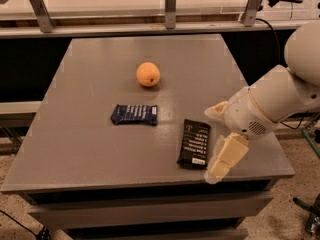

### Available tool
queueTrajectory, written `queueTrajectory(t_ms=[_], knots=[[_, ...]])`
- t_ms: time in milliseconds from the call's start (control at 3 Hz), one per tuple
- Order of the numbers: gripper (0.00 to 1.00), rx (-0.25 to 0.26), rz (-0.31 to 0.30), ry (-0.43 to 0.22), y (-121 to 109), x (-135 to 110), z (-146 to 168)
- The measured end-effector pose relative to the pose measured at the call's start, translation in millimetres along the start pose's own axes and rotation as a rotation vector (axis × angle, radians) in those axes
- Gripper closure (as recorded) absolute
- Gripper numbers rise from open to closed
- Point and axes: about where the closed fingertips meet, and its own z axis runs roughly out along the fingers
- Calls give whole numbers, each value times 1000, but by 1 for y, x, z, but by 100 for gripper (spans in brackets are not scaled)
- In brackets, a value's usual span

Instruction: Move rxbar chocolate near orange

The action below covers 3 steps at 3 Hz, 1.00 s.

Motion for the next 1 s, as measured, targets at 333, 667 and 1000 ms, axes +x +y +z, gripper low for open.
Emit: queueTrajectory(t_ms=[333, 667, 1000], knots=[[0, 1, -8, 8, 1, -3, 5], [18, 8, -10, 32, 0, -4, 11], [42, 20, -8, 54, -3, -2, 16]])
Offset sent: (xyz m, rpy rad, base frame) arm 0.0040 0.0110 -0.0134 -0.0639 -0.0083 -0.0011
